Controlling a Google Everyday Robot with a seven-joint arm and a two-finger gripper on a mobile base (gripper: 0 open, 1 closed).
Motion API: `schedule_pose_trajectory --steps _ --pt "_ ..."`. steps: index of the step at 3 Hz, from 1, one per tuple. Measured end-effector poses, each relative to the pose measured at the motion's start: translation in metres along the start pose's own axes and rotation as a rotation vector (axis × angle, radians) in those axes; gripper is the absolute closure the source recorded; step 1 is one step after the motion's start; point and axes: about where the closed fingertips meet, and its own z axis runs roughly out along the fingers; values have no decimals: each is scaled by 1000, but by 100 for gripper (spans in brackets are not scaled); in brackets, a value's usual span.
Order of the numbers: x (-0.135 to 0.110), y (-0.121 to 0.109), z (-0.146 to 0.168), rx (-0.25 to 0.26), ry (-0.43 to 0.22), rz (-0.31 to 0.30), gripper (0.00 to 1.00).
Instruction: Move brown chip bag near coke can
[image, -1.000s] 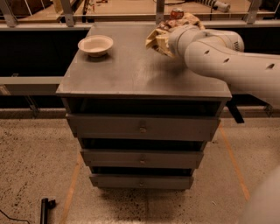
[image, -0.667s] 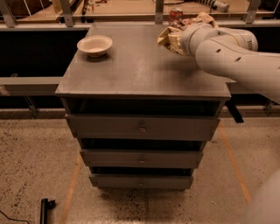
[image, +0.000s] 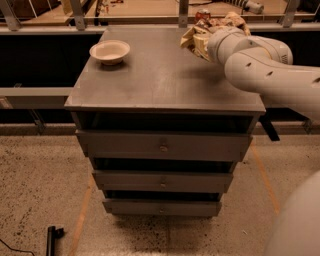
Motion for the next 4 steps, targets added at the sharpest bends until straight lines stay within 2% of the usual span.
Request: schedule_pose_trajectory --steps 1,2,3,4 --pt "7 -13 9 -5 -31 -27 100" --pt "16 -35 20 21 3 -36 100" --pt "27 -63 36 58 17 -4 100" --pt "38 -70 61 58 0 6 100"
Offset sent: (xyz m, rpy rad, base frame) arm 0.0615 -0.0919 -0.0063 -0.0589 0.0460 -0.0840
